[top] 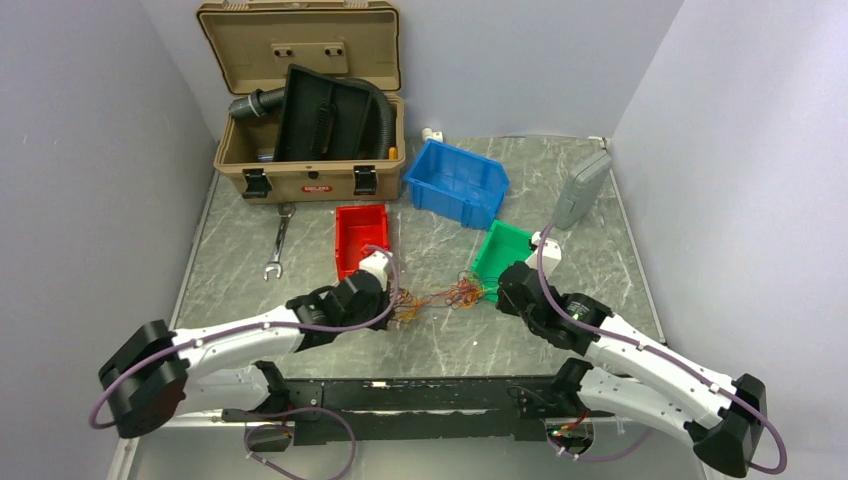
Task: Untangle the cables
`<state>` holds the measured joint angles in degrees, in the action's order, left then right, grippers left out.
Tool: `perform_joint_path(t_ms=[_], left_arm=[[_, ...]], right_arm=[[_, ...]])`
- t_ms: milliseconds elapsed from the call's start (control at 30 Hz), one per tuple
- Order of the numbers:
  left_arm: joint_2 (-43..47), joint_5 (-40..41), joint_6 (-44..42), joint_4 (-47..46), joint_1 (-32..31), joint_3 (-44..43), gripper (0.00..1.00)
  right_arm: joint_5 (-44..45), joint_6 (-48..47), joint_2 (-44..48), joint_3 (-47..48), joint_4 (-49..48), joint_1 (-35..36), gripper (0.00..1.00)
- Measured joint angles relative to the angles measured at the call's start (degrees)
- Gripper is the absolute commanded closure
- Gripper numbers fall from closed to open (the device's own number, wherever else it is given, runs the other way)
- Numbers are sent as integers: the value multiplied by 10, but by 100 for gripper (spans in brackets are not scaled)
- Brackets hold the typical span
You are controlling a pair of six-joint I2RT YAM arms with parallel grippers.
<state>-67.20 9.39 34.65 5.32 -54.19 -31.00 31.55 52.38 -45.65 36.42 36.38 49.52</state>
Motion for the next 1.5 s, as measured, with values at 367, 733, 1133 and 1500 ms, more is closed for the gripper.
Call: perform_joint_path(t_ms=[367, 733, 1133, 1500], left_arm=[[131, -40, -9, 63, 2, 37, 9], [159, -51, -68, 130, 3, -31, 7], [-128, -149, -160, 26, 2, -166, 9], [-314, -222, -153, -66, 2, -211, 49]], right_arm=[[-149, -118, 10, -23, -101, -3, 27], [-256, -146, -46, -57, -160, -3, 32], [-246, -72, -5, -186, -228, -3, 39], [-242, -56, -53, -241, -377, -4, 51]])
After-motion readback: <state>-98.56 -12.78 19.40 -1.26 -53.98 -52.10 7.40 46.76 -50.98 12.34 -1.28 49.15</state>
